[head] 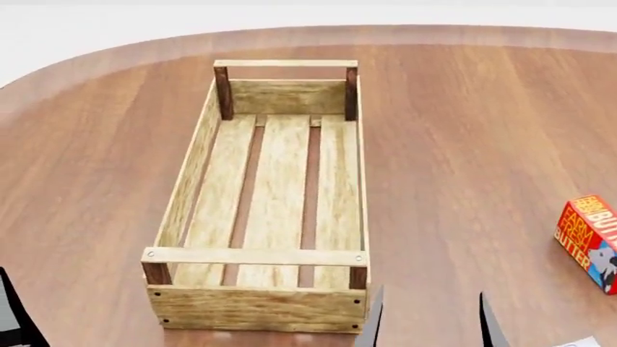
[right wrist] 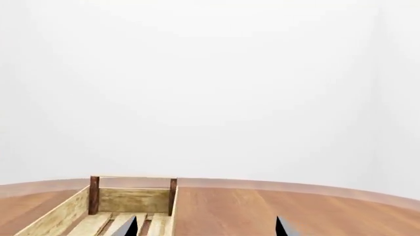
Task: Pick up the cream cheese and put it in the tray.
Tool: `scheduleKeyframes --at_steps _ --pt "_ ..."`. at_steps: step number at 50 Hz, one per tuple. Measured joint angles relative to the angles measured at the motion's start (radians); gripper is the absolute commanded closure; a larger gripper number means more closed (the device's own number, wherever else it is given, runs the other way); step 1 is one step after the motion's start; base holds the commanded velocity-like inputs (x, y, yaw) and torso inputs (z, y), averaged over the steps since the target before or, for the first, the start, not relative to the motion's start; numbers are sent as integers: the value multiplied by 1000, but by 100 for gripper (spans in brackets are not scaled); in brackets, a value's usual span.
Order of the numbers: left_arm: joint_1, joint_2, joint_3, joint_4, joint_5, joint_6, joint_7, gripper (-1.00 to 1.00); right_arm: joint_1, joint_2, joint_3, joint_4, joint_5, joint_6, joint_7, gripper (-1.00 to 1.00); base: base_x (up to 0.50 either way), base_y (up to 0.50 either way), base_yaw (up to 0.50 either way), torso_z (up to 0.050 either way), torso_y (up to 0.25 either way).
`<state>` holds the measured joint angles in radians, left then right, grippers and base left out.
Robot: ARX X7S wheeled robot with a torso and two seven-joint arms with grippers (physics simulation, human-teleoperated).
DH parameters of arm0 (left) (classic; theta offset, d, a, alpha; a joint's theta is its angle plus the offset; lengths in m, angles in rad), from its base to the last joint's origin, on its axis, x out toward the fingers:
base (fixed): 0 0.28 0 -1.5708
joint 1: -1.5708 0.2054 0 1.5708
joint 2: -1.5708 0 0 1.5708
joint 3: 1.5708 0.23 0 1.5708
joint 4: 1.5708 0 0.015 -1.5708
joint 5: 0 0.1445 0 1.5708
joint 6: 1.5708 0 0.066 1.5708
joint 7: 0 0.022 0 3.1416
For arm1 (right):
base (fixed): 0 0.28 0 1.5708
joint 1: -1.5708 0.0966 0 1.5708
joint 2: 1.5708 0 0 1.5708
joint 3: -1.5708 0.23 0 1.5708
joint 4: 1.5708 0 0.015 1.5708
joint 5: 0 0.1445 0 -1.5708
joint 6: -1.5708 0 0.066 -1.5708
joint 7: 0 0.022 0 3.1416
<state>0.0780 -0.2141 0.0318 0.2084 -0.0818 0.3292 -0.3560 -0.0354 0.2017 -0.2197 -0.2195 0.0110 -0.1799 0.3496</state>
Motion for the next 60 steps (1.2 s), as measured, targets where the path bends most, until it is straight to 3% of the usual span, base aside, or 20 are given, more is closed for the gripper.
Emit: scheduleKeyframes --at_steps 19,60 --pt "1 -7 13 -15 -2 11 -7 -100 2 8 -8 14 21 -10 6 -100 78 202 0 0 0" --pt "0 -21 38 -33 -8 23 -20 -100 11 25 -29 32 61 -19 12 -100 162 4 0 0 0"
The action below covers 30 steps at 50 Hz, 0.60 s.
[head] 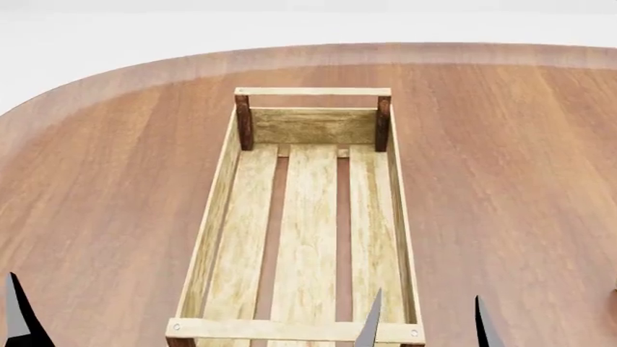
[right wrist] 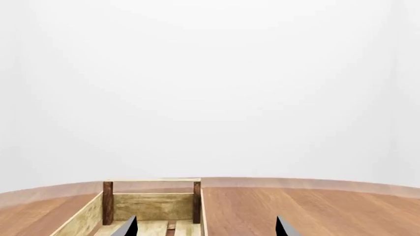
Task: Pick up the cream cheese and put it in the tray.
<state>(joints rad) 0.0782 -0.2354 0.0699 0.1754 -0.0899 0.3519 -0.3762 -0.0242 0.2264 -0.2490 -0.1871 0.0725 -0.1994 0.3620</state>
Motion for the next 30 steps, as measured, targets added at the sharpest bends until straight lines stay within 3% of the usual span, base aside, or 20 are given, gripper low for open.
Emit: scheduleKeyframes --at_steps 20,30 --pt "-2 -7 9 -4 -3 3 -8 -100 3 7 -14 1 -10 0 12 -100 228 17 0 0 1" --pt "-2 -9 14 -9 -3 8 -12 -100 6 9 -21 7 -17 1 20 -100 143 217 0 0 0"
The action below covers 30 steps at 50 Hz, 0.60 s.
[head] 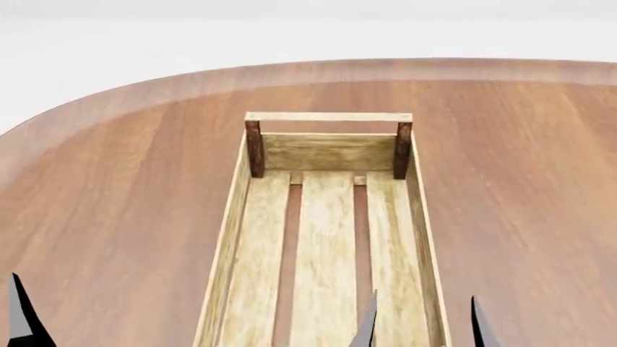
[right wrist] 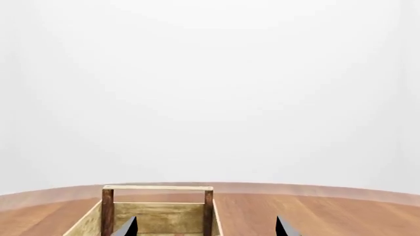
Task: Pick up the cream cheese and put it in the tray.
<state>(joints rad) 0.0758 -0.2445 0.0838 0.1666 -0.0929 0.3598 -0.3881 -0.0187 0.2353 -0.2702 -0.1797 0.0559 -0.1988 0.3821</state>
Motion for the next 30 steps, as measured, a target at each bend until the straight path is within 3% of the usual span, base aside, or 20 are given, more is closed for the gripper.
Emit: scheduleKeyframes --at_steps 10,30 --pt "0 -4 4 -4 -1 3 -4 -100 5 1 -6 13 2 -4 3 -100 143 187 0 0 0" --pt "-2 -9 15 -12 -2 5 -10 -100 9 9 -12 24 29 -13 1 -100 82 0 0 0 0"
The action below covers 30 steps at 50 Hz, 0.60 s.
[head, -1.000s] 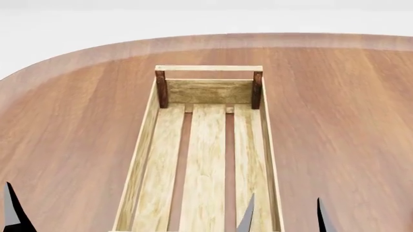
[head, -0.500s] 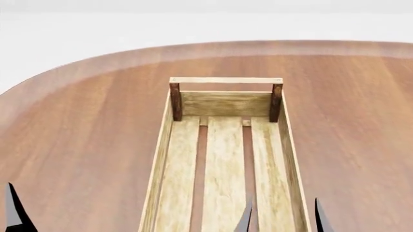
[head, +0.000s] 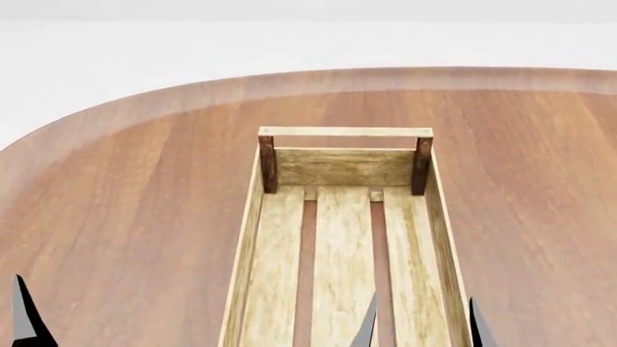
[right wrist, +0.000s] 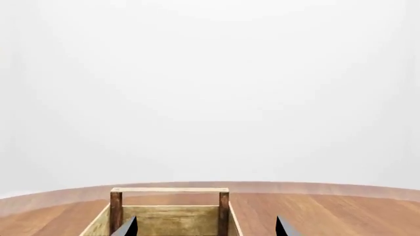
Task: Pick up the cream cheese and put it in the tray.
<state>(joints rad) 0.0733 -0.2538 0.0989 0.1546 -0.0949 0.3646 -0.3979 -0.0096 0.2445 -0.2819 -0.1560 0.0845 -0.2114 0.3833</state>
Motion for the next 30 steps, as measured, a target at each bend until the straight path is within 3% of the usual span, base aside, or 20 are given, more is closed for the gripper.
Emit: scheduleKeyframes --at_steps 30 --pt "-2 -9 12 -7 -5 5 -9 -100 6 9 -12 11 19 -7 5 -100 38 0 0 0 0"
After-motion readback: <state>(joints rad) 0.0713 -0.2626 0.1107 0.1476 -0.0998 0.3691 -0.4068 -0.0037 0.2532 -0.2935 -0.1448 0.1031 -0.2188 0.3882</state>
